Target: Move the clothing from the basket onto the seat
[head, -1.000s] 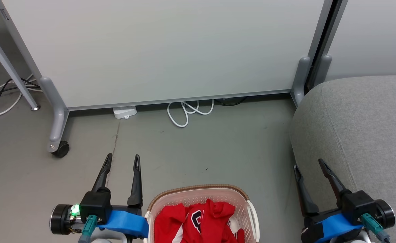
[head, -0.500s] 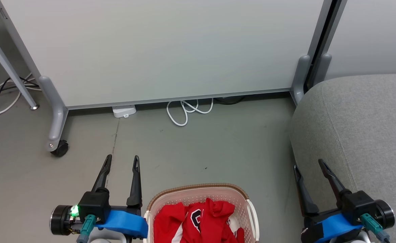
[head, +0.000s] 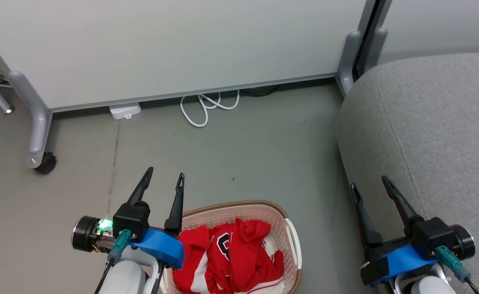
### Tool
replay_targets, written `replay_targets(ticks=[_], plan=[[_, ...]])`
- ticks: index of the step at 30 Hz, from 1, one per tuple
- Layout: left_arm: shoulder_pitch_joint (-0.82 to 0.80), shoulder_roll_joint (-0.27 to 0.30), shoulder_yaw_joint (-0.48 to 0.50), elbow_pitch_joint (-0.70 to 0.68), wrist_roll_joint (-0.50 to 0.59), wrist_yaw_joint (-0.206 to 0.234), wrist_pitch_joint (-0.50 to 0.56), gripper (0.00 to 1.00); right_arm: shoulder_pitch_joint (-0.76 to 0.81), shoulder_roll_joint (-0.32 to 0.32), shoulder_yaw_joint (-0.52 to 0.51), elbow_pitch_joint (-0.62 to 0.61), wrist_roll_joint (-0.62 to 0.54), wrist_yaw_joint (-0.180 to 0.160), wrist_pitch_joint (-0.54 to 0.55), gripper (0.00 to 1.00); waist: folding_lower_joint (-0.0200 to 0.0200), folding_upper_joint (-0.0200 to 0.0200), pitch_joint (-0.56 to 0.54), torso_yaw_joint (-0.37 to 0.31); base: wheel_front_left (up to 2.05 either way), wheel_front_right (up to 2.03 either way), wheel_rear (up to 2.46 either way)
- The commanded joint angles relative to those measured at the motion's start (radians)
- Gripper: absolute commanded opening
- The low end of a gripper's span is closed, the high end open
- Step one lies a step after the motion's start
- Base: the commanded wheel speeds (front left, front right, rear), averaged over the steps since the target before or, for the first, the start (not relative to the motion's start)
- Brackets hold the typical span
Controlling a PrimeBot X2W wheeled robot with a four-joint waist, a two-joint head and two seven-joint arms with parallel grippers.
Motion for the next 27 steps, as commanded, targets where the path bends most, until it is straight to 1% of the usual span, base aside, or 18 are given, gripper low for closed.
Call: replay_targets(ticks=[1,8,16,18,27], plan=[[-0.025,0.007,-0.006,0.007,0.008,-0.004,-0.003,1.0,-0.017,-0.005,0.0,-0.005,-0.003,0.002,-0.004,1.0,-0.0001,0.0,0.04,-0.032,0.0,0.0,0.0],[-0.16,0.031,-0.098,0.16,0.048,-0.031,-0.003,1.0,-0.081,-0.006,0.012,-0.033,0.005,0.001,-0.004,1.0,-0.0001,0.0,0.155,-0.096,0.0,0.0,0.0],[-0.3,0.044,-0.219,0.353,0.067,-0.04,-0.003,1.0,-0.152,-0.006,0.036,-0.066,0.013,0.001,-0.004,1.0,-0.0001,0.0,0.28,-0.154,0.0,0.0,0.0],[-0.333,0.043,-0.261,0.406,0.059,-0.041,-0.003,1.0,-0.17,-0.006,0.04,-0.073,0.016,0.001,-0.004,1.0,-0.0001,0.0,0.311,-0.165,0.0,0.0,0.0],[-0.464,0.046,-0.508,0.648,-0.001,-0.039,-0.003,1.0,-0.226,-0.006,0.055,-0.108,0.021,0.001,-0.004,1.0,-0.0001,0.0,0.44,-0.195,0.0,0.0,0.0]])
